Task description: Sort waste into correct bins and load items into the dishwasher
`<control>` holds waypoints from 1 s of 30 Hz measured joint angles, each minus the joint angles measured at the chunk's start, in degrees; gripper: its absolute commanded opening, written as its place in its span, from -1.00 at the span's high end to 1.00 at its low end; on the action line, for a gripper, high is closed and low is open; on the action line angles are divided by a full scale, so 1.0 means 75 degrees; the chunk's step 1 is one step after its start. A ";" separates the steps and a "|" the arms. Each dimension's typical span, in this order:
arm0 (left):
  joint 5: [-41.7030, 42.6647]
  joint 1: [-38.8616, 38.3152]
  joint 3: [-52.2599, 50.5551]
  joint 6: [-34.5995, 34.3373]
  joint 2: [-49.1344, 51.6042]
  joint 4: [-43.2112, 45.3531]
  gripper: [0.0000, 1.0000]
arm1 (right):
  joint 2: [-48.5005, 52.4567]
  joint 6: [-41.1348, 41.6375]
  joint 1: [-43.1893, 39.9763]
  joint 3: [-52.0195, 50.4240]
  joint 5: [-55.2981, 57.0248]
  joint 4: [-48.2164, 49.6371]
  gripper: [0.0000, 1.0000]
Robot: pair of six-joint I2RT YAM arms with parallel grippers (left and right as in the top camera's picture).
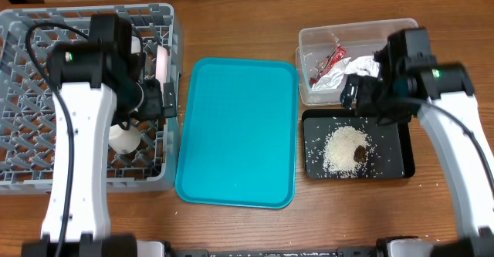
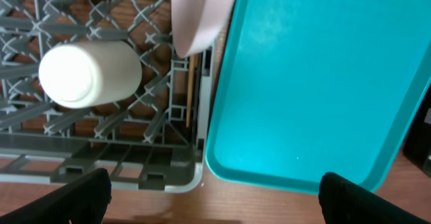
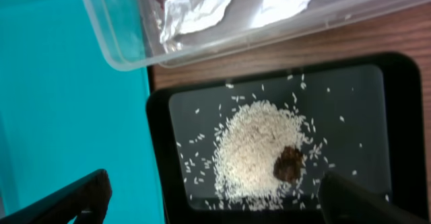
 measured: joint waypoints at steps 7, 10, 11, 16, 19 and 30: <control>-0.0067 -0.0061 -0.2471 0.0000 -0.2387 0.1486 -0.99 | -0.2232 0.0000 0.0003 -0.2087 0.0029 0.1285 -1.00; -0.0067 -0.0061 -0.3590 0.0000 -0.3926 0.2308 -0.99 | -0.3372 -0.0076 0.0000 -0.3019 0.0041 0.1795 -1.00; -0.0070 -0.0061 -0.3928 0.0000 -0.4403 0.2512 -0.99 | -0.3742 -0.0090 0.0000 -0.3249 0.0035 0.1856 -1.00; -0.0070 -0.0061 -0.4771 -0.0003 -0.6490 0.2707 -1.00 | -0.4980 -0.0125 -0.0003 -0.3599 0.0175 0.1746 -1.00; -0.0105 -0.0061 -0.4867 -0.0003 -0.7079 0.2736 -0.99 | -0.5403 -0.0137 -0.0003 -0.3599 0.0323 0.1652 -1.00; -0.0181 -0.0061 -0.4960 -0.0003 -0.7178 0.2693 -1.00 | -0.5147 -0.0137 -0.0003 -0.3605 0.0452 0.1536 -1.00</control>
